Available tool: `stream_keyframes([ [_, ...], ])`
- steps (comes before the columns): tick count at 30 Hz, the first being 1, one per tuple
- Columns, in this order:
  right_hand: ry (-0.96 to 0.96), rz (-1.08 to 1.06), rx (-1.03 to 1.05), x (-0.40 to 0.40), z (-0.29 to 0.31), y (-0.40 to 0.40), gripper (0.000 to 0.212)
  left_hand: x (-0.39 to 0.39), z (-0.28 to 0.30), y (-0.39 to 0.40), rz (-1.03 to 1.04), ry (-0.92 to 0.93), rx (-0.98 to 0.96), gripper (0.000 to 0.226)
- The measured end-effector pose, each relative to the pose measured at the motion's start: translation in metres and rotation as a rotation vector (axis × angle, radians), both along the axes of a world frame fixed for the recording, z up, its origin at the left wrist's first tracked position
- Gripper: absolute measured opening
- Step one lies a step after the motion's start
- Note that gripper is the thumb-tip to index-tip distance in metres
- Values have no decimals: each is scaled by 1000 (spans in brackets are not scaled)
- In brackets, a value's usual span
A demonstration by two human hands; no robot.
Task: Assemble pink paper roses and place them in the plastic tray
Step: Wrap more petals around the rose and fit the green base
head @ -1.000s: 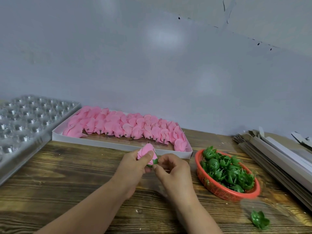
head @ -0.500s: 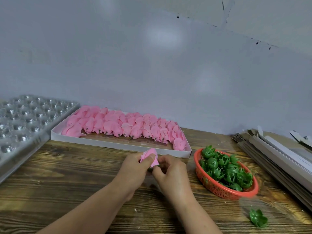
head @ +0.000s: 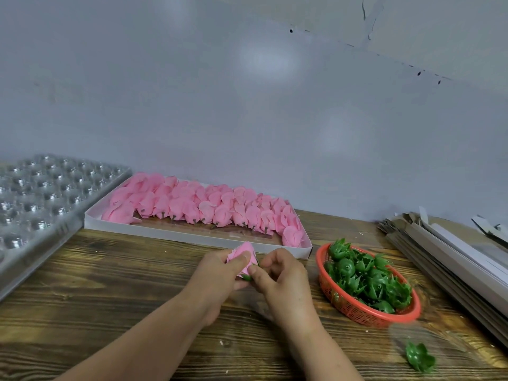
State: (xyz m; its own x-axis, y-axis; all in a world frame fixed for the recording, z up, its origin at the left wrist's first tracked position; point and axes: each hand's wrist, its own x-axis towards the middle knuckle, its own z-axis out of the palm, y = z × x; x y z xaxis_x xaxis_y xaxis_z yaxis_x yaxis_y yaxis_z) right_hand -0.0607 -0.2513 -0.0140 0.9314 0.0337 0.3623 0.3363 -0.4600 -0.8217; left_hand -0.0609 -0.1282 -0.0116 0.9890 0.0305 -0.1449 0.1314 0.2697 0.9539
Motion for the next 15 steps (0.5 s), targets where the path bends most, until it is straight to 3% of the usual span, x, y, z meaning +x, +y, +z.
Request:
stream_keyframes([
  [6, 51, 134, 144, -1, 0, -2, 22, 2, 9, 7, 44, 69, -216, 15],
  [8, 64, 184, 205, -1, 1, -2, 32, 3, 10, 10, 45, 92, -299, 16],
  [15, -102, 113, 87, -2, 0, -3, 39, 0, 4, 6, -46, 123, -375, 20],
])
